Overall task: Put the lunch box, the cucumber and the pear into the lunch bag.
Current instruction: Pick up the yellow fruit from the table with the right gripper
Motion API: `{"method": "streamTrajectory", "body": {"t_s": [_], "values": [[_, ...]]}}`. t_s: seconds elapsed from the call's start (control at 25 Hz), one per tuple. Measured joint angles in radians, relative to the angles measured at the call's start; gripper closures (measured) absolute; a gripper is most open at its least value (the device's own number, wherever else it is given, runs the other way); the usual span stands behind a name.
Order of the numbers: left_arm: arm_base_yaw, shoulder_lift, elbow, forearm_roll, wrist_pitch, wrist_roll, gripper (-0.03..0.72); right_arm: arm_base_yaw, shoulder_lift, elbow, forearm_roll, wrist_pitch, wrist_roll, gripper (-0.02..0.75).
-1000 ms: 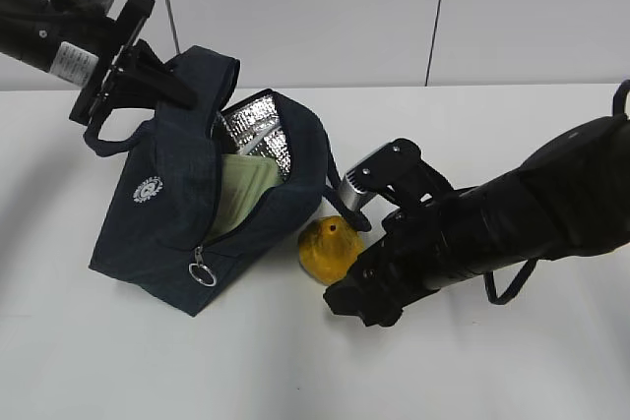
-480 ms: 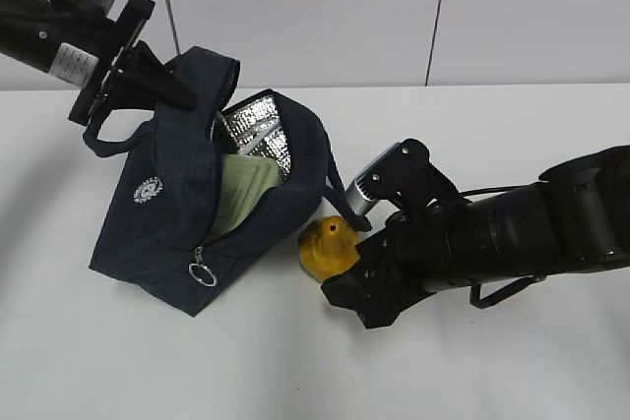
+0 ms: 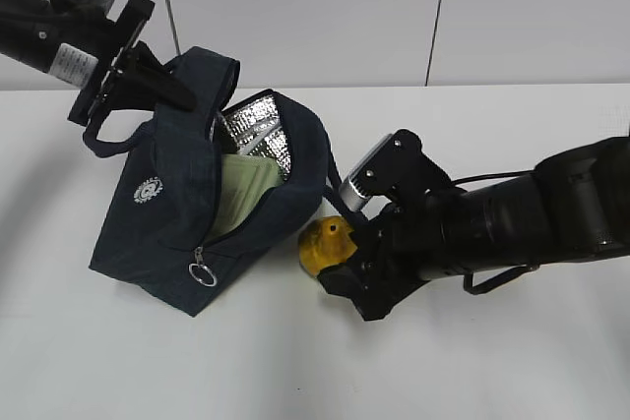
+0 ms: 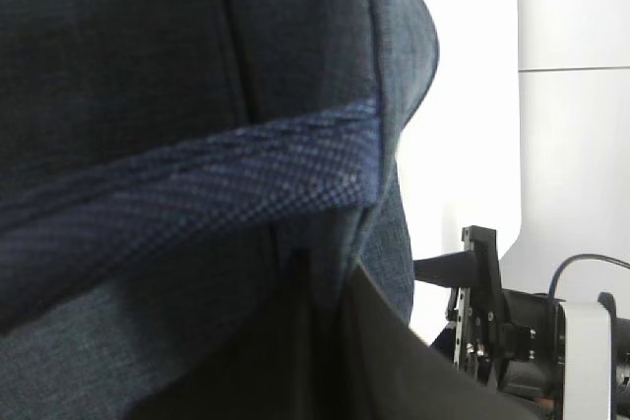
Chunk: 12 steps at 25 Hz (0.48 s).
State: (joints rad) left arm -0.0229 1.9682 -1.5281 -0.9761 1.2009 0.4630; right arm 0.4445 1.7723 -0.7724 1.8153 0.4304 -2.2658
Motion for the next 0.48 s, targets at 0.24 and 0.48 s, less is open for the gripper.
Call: {"method": "streamTrajectory", "body": {"t_s": [0.24,0.48], "values": [[0.0,0.0,0.0,0.002,0.0,0.002,0.686,0.0,0.033,-0.054,0.0,0.0,-0.022,0.259],[0.0,0.0,0.0,0.003,0.0,0.002,0.686,0.0,0.074,-0.105,0.0,0.0,-0.024,0.26]]}}
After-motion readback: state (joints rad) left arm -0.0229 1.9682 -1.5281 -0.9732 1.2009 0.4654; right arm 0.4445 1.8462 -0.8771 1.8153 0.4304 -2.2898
